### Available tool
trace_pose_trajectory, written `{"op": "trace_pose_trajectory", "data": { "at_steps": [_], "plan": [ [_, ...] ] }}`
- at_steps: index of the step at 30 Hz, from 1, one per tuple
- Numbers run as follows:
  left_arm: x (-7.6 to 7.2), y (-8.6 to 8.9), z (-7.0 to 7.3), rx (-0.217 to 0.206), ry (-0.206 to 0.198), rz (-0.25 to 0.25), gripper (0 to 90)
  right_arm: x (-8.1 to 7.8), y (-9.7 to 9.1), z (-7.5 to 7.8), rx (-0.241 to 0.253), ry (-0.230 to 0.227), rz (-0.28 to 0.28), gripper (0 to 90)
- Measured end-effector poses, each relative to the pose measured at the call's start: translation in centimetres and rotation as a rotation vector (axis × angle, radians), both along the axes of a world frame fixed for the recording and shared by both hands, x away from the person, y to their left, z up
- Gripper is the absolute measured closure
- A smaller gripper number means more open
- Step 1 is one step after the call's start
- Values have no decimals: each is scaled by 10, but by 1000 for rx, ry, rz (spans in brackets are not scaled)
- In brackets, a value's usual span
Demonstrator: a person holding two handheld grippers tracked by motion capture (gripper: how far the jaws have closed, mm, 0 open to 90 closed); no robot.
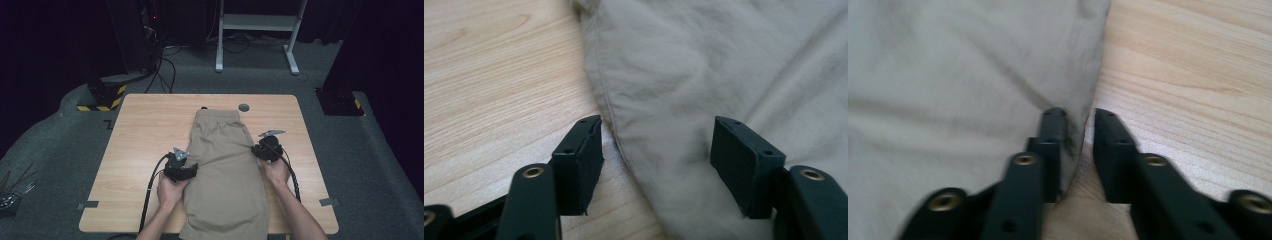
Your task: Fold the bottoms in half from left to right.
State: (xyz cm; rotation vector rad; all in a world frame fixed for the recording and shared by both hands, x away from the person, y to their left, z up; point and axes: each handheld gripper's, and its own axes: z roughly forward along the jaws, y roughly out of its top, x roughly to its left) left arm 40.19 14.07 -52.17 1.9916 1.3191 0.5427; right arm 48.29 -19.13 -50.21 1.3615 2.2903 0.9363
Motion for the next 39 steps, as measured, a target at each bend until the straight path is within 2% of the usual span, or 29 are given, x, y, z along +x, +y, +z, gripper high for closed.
{"op": "trace_pose_trajectory", "data": {
  "at_steps": [2,3,5,7,9,10,11,12,13,14,15,16,17,19,21,23,26,28,30,32,34,36,39],
  "plan": [
    [-1,1,2,-10,-7,-7,380,-8,1,5,28,-36,-7,658],
    [-4,0,6,-17,-40,-29,381,-14,3,9,35,-60,6,645],
    [-8,-4,11,-46,-69,-70,379,-28,7,15,56,-102,45,635],
    [-9,-14,16,-50,-78,-133,376,-38,14,17,86,-111,108,629],
    [-9,-26,16,-15,-53,-189,371,-45,23,12,92,-96,162,619],
    [-9,-26,16,-15,-53,-189,371,-47,27,8,84,-84,177,616],
    [-5,-35,11,45,-22,-202,371,-47,30,3,65,-71,184,610],
    [-5,-35,11,45,-22,-202,372,-46,33,-2,39,-59,184,603],
    [1,-34,3,57,6,-191,367,-44,33,-7,14,-44,177,602],
    [1,-34,3,57,6,-191,362,-44,33,-7,14,-44,177,602],
    [6,-27,3,46,9,-149,367,-40,27,-13,9,-49,164,629],
    [6,-27,3,46,9,-149,360,-40,27,-13,9,-49,164,629],
    [7,-22,5,57,19,-123,364,-39,22,-12,-19,-60,119,615],
    [-1,-18,9,55,18,-132,367,-40,18,-9,-37,-65,97,583],
    [-13,-15,12,37,10,-159,366,-50,15,-2,3,-95,115,561],
    [-23,-15,11,57,9,-177,364,-63,16,3,35,-124,153,545],
    [-28,-16,8,63,8,-174,372,-82,23,4,52,-119,232,528],
    [-24,-18,5,65,13,-171,380,-90,29,-1,28,-96,270,526],
    [-18,-19,4,58,17,-167,383,-92,32,-8,-19,-85,277,531],
    [-12,-21,4,55,11,-168,394,-87,31,-14,-27,-57,268,546],
    [-5,-20,2,47,-5,-167,407,-81,28,-15,-8,-57,265,556],
    [-1,-20,1,34,-9,-160,417,-74,29,-15,-38,-68,270,553],
    [22,-24,4,65,-2,-153,421,-60,30,-14,-44,-63,252,556]
  ]
}}
